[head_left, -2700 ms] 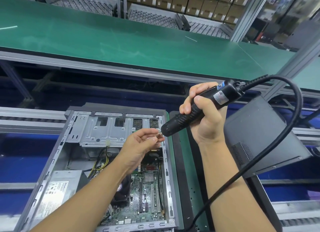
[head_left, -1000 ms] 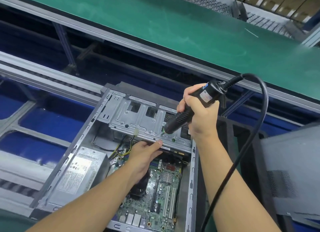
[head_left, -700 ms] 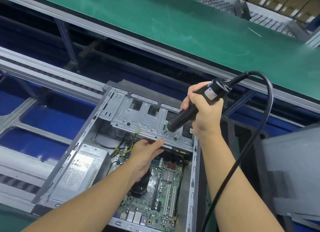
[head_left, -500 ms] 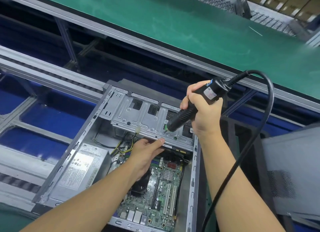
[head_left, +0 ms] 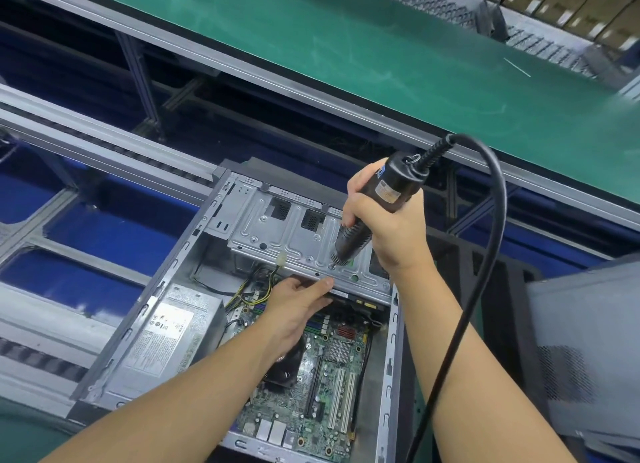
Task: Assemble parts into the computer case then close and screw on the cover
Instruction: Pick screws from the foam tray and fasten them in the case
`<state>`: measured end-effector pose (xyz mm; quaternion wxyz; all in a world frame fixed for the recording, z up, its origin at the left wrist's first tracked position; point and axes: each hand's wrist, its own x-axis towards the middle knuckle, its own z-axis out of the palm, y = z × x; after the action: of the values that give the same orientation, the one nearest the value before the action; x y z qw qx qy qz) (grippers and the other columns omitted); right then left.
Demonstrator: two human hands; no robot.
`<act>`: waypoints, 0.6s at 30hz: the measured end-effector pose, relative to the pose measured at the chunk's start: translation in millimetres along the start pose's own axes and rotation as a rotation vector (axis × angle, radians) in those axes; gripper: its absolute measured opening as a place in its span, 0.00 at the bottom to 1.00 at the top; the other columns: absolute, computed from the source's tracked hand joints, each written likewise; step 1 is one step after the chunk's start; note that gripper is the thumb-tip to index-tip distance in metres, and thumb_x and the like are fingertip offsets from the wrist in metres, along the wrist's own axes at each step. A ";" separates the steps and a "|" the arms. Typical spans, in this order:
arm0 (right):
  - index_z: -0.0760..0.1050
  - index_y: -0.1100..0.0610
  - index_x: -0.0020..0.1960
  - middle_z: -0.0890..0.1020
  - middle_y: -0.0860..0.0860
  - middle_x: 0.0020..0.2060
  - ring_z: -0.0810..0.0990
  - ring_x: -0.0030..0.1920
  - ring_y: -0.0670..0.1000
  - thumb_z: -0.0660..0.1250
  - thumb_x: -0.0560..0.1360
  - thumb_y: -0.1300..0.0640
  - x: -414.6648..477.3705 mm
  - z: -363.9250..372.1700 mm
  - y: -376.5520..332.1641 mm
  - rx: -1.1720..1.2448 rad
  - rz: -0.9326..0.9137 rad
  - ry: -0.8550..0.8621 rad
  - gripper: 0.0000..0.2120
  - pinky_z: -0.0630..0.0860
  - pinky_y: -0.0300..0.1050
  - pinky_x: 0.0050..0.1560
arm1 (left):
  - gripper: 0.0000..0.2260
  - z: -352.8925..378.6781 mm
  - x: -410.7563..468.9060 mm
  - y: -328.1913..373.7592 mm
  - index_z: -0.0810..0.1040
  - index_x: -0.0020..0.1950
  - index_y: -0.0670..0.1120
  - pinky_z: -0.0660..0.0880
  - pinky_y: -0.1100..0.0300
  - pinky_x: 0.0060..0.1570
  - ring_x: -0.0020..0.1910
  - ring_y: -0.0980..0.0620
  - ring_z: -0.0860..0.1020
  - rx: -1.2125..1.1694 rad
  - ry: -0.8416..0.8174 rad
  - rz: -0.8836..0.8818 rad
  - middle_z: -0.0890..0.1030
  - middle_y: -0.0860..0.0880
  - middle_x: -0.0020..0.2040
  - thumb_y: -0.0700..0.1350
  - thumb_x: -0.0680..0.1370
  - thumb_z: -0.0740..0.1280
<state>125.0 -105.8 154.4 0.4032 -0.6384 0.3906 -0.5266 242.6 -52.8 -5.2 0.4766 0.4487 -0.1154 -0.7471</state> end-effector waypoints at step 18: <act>0.74 0.61 0.37 0.77 0.57 0.32 0.76 0.33 0.47 0.64 0.65 0.78 -1.2 0.0 -5.9 0.003 -0.012 0.033 0.13 0.76 0.40 0.37 | 0.34 -0.9 -0.8 0.1 0.71 0.60 0.35 0.80 0.55 0.49 0.56 0.43 0.82 0.058 -0.016 -0.007 0.78 0.35 0.60 0.45 0.60 0.81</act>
<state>125.3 -102.4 159.5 0.3948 -0.6311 0.3926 -0.5401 243.5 -52.0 -5.2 0.4598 0.4566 -0.1393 -0.7488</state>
